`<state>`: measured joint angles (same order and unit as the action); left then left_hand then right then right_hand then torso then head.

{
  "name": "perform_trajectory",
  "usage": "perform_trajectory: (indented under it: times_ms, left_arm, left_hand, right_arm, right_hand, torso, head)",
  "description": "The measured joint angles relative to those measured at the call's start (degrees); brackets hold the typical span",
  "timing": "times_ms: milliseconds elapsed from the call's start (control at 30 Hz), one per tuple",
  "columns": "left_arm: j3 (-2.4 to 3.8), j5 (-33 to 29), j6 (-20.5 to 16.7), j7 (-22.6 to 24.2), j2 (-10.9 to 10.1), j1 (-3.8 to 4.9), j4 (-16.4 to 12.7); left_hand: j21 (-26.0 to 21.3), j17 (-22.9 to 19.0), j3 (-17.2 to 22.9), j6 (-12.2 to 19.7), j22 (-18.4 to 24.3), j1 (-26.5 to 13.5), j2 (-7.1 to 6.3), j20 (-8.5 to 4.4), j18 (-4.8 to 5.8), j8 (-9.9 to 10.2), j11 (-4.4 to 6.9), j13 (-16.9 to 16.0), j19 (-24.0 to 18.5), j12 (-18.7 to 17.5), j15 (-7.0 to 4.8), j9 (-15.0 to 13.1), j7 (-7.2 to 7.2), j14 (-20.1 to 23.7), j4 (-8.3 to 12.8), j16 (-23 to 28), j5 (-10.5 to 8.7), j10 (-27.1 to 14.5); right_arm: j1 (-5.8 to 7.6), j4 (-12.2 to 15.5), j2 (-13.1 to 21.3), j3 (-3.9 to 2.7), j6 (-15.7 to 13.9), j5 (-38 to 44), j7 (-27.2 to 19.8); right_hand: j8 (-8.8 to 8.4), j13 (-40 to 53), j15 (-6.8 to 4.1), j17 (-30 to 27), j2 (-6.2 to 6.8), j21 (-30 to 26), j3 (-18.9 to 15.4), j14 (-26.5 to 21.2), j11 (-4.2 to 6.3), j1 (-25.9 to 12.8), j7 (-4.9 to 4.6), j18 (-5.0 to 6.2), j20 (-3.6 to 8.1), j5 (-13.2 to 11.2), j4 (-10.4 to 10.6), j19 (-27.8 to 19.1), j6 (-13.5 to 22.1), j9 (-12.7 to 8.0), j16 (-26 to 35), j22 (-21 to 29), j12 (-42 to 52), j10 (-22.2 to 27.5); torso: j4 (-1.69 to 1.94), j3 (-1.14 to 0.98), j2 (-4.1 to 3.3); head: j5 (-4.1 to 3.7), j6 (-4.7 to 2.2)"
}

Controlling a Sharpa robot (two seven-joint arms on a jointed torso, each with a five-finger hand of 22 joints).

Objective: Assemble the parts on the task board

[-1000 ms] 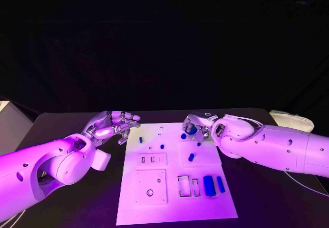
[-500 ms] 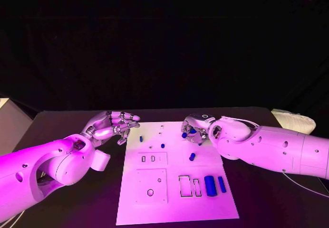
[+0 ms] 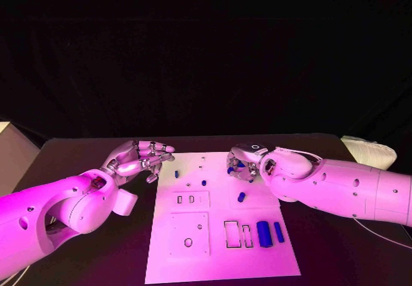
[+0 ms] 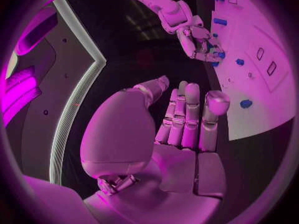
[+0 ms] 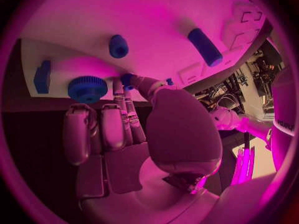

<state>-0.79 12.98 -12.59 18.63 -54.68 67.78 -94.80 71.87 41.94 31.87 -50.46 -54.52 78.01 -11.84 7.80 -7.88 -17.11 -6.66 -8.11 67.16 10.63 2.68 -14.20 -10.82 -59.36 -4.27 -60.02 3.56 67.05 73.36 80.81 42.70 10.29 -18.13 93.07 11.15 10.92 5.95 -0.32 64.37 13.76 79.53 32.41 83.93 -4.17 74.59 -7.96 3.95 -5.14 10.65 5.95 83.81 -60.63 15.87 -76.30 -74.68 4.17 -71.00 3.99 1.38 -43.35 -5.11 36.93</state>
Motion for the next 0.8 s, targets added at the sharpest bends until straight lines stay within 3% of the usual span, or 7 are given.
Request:
perform_trajectory:
  times_ms: [167, 267, 433, 600, 800]
  left_arm:
    - [0.00, 0.00, 0.06, -0.14, 0.00, 0.00, 0.04]
    - [0.00, -0.01, 0.11, -0.22, 0.00, 0.00, 0.06]
    - [0.00, -0.02, 0.24, -0.32, 0.00, 0.00, 0.09]
    - [0.00, -0.03, 0.42, -0.45, 0.00, 0.00, 0.17]
    - [0.00, -0.03, 0.53, -0.51, 0.00, 0.00, 0.42]
  left_hand:
    - [0.00, 0.00, 0.00, 0.00, 0.00, 0.00, 0.00, 0.00, 0.00, 0.00, 0.00, 0.00, 0.00, 0.00, 0.00, 0.00, 0.00, 0.00, 0.00, 0.00, 0.00, 0.00]
    - [0.00, 0.00, 0.00, 0.00, 0.00, 0.00, 0.00, 0.00, 0.00, 0.00, 0.00, 0.00, 0.00, 0.00, 0.00, 0.00, 0.00, 0.00, 0.00, 0.00, 0.00, 0.00]
    - [-0.01, 0.00, 0.17, 0.00, 0.00, 0.00, 0.00, 0.00, 0.00, 0.00, 0.00, 0.00, 0.00, 0.00, 0.00, 0.01, 0.00, 0.00, 0.17, 0.00, 0.00, 0.00]
    - [0.40, 0.01, 0.17, 0.00, -0.24, 0.00, 0.00, 0.00, 0.00, 0.00, 0.00, -0.06, 0.00, 0.00, 0.00, 0.01, 0.00, 0.00, 0.17, 0.22, 0.00, 0.00]
    - [0.40, 0.01, 0.16, 0.00, -0.24, 0.00, 0.00, 0.00, 0.00, 0.00, 0.00, -0.06, 0.00, 0.00, 0.00, 0.01, 0.00, 0.00, 0.16, 0.22, 0.00, 0.00]
  right_arm:
    - [0.06, 0.00, -0.03, -0.06, -0.56, 0.10, 0.35]
    - [0.07, 0.08, -0.10, -0.08, -1.14, 0.27, 0.60]
    - [0.01, 0.35, -0.10, -0.01, -2.80, 0.65, 1.32]
    - [-0.07, 1.40, 0.08, 0.04, -5.61, 1.00, 2.17]
    - [0.54, 2.21, -0.35, -0.30, -8.66, 1.24, 2.72]
  right_hand:
    - [1.52, 0.74, -0.73, 0.64, -1.39, 0.84, 1.12, 0.10, 0.89, 1.41, 0.90, 0.00, 0.29, -1.21, -0.82, 0.29, -1.72, 1.21, -0.66, -0.27, 0.13, -1.81]
    - [2.17, 0.87, -0.73, 1.13, -2.01, 1.51, 2.06, 0.10, 1.13, 2.04, 1.09, -0.89, 0.46, -1.70, -1.77, 0.15, -2.15, 1.21, -1.09, -0.27, -0.02, -2.39]
    - [2.36, 1.28, -1.13, 1.17, -2.08, 1.78, 2.21, 0.10, 1.15, 2.13, 1.08, -0.90, 0.52, -1.71, -2.40, 0.08, -2.52, 1.21, -1.30, -0.26, -0.01, -2.58]
    - [2.63, 1.59, -1.13, 0.94, -2.09, 1.78, 2.37, 0.10, 1.15, 2.14, 1.15, -0.90, 0.52, -1.41, -2.56, 0.09, -2.59, 1.21, -1.30, -0.26, 0.00, -2.58]
    - [2.77, 1.59, -1.13, 0.76, -2.14, 1.78, 2.22, 0.10, 1.15, 2.20, 1.17, -0.90, 0.52, -1.40, -2.72, 0.09, -2.60, 1.21, -1.29, -0.25, 0.00, -2.58]
  torso:
    - [0.07, 0.00, -0.20]
    - [0.08, 0.00, -0.32]
    - [0.07, 0.01, -0.47]
    - [0.08, 0.04, -0.58]
    - [0.15, 0.05, -0.71]
  head:
    - [-0.07, -0.20]
    - [-0.10, -0.24]
    - [-0.12, -0.40]
    - [-0.19, -1.03]
    - [-0.19, -1.37]
